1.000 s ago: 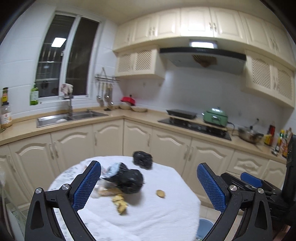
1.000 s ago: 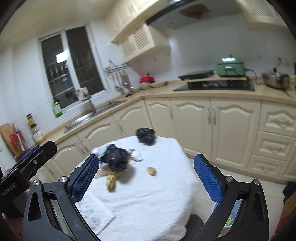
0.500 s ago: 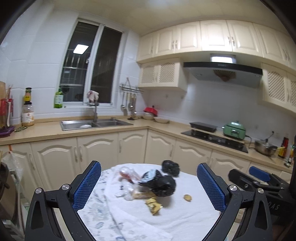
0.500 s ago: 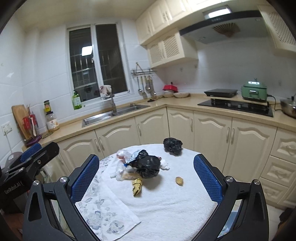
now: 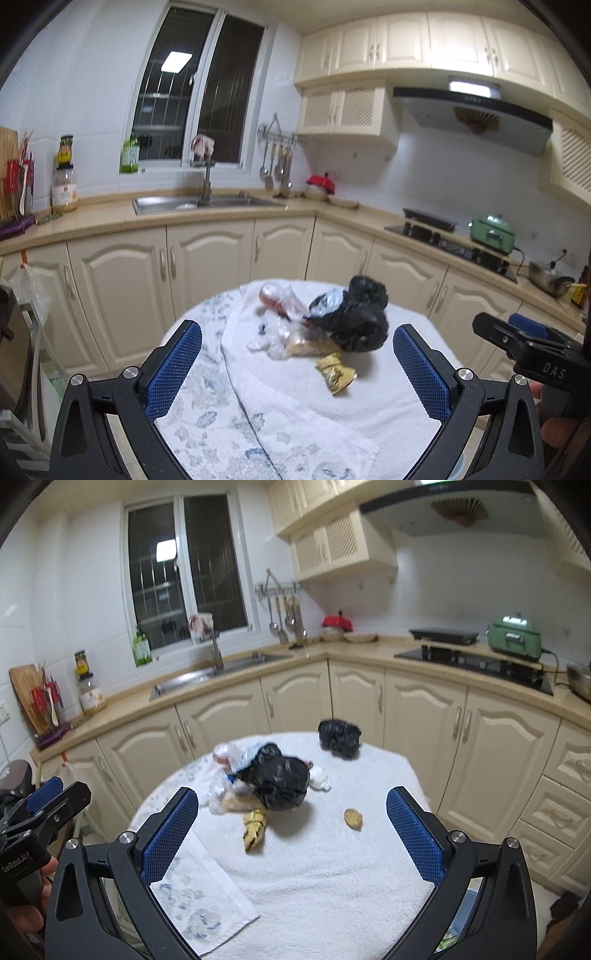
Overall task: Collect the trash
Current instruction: 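Grasp the yellow snack wrapper with the left tool while the right tool grasps the black bag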
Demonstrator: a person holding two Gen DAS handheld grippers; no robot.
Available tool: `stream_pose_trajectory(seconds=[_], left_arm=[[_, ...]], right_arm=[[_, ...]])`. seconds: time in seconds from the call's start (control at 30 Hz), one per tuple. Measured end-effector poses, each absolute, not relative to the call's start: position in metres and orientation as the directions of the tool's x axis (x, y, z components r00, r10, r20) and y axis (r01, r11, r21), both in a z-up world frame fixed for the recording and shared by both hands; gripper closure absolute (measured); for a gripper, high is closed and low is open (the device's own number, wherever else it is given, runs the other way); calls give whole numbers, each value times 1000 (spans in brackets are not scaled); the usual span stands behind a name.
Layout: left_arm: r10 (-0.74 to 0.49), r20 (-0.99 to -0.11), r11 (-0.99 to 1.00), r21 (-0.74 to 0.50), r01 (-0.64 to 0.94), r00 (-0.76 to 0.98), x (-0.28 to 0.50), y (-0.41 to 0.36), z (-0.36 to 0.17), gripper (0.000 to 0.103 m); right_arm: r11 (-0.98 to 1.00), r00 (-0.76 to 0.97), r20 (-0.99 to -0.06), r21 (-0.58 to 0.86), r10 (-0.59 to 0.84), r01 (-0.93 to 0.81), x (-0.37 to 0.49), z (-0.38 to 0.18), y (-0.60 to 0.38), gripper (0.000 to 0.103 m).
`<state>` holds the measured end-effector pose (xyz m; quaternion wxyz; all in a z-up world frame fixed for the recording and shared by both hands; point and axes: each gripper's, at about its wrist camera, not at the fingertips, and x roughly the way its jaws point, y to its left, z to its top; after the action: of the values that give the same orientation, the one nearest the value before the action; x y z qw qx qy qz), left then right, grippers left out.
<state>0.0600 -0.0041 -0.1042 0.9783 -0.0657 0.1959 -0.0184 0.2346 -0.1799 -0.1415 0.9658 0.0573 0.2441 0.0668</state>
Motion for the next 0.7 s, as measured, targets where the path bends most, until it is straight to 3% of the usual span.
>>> stream_pose_trajectory(seconds=[0.4, 0.7], left_arm=[[-109, -550, 993, -96, 68, 828, 199, -27, -155, 1], [-123, -677, 992, -90, 84, 725, 319, -49, -189, 1]], right_arm=[[981, 800, -579, 187, 160, -61, 294, -204, -202, 0], [973, 769, -610, 220, 192, -68, 323, -225, -218, 0]])
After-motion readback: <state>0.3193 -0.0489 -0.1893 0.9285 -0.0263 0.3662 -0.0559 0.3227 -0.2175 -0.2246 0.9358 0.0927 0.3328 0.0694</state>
